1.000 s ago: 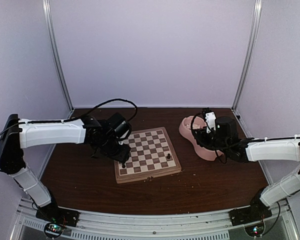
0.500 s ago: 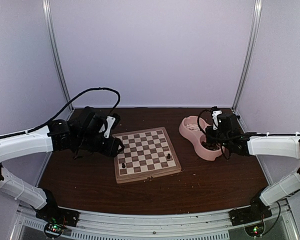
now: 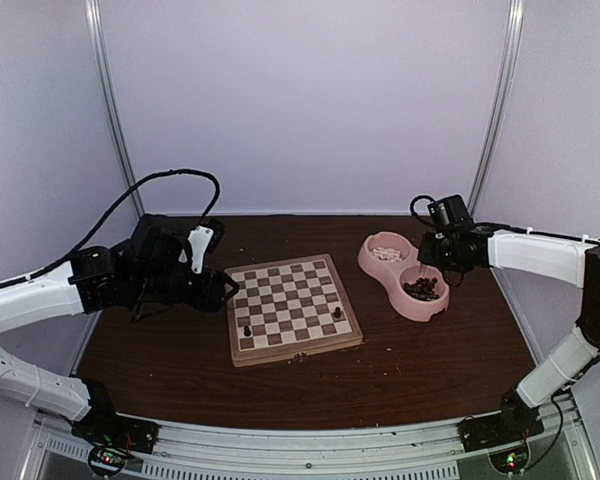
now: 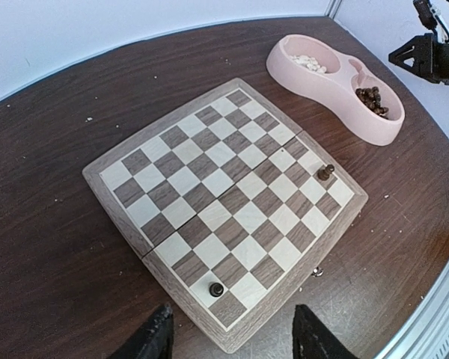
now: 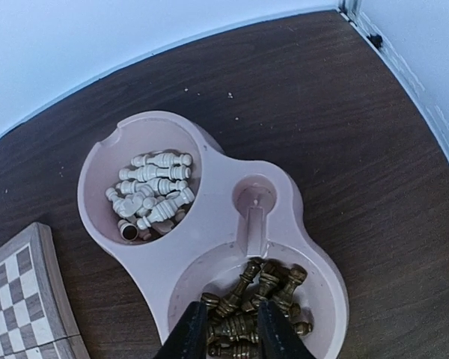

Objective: Set up the chess pieces on the board
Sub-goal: Place the pawn at h7, then pick up the chess pile from the storage box.

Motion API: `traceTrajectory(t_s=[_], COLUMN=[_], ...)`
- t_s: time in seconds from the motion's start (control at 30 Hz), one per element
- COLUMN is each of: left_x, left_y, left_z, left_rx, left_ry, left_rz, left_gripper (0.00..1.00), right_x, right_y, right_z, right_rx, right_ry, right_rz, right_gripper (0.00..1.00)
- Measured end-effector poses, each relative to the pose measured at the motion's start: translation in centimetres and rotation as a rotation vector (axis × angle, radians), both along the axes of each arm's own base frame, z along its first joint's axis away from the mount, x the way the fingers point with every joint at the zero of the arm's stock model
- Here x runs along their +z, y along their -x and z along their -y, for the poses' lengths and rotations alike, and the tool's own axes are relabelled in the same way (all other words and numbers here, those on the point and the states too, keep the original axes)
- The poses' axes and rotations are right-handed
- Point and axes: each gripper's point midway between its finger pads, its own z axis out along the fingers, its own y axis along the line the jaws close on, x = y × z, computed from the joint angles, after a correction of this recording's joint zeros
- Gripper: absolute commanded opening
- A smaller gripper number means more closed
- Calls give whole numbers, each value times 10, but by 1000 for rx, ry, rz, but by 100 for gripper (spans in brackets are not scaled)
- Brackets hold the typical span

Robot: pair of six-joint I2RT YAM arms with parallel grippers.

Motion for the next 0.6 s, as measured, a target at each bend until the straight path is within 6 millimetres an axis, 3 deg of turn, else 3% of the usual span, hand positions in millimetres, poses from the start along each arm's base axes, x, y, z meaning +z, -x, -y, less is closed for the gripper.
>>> traceTrajectory(t_s=[0.17,0.33,0.6], left_x=[-10,3,11], left_y=[3,5,4], left_z=[-4,-7,-7], left_rx=[0,-15,-46], left_ry=[-17,-1,-21], left_rz=[-10,30,81], left_gripper=[54,55,55], right_x=[-12,-34,-87], right_y=[-1,0,3], right_z=[17,35,29], right_rx=[-135,-259,-338], right_ry=[-120,-247,-344], right_rz=[-83,-157,-309], right_gripper=[30,31,31])
